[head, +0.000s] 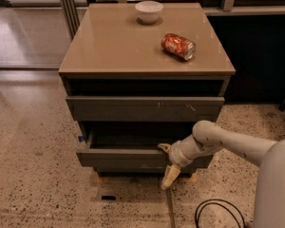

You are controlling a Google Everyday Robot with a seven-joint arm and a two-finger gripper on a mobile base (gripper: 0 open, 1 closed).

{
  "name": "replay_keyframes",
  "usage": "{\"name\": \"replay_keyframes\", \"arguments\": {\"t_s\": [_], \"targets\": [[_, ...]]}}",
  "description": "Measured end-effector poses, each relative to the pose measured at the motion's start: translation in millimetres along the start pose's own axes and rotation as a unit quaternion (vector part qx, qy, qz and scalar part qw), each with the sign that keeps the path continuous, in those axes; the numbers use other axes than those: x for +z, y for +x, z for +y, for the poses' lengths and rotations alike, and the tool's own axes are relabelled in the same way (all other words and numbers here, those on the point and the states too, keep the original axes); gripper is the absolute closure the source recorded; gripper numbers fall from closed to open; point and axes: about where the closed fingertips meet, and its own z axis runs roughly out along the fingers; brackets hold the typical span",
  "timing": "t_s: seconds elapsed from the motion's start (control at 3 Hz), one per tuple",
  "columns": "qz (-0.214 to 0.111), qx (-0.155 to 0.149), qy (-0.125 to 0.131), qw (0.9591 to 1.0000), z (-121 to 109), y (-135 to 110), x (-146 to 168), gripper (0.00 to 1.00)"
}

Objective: Open top drawer

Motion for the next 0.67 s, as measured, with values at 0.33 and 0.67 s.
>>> {"name": "replay_keyframes", "arguments": {"t_s": [0.33,0.67], "targets": [[0.02,0.001,-0.01,0.9998,6,0,5,0.0],[0.042,-0.005,-0.036,0.9985,24,-2,7,0.0]]}}
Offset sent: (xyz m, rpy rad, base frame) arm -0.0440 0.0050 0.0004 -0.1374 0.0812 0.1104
